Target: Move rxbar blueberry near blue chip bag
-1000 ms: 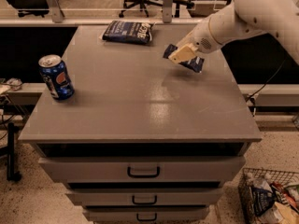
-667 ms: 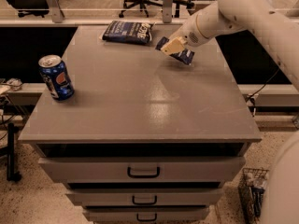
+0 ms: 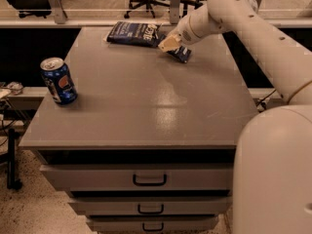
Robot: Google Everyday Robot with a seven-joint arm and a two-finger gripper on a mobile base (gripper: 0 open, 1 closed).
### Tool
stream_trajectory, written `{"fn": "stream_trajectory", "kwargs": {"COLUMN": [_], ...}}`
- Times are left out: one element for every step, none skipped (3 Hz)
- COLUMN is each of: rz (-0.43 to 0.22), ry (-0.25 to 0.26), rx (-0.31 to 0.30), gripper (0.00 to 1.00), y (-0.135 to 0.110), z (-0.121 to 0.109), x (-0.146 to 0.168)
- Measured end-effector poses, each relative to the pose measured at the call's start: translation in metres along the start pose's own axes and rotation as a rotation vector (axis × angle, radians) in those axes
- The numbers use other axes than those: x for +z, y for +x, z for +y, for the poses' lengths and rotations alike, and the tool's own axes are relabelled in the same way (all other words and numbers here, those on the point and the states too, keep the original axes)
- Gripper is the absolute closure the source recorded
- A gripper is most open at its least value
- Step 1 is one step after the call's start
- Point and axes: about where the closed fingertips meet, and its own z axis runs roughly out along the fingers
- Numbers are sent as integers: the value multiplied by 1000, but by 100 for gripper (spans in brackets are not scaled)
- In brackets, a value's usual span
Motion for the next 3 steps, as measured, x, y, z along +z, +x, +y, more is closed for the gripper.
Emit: {"fn": "stream_trajectory", "kwargs": {"rz": [9, 7, -1], "ry": [14, 24, 32], "rx": [7, 7, -2], "gripper": [81, 59, 35], "y": [0, -1, -4], "z": [-8, -13, -16], "x": [14, 20, 19]}}
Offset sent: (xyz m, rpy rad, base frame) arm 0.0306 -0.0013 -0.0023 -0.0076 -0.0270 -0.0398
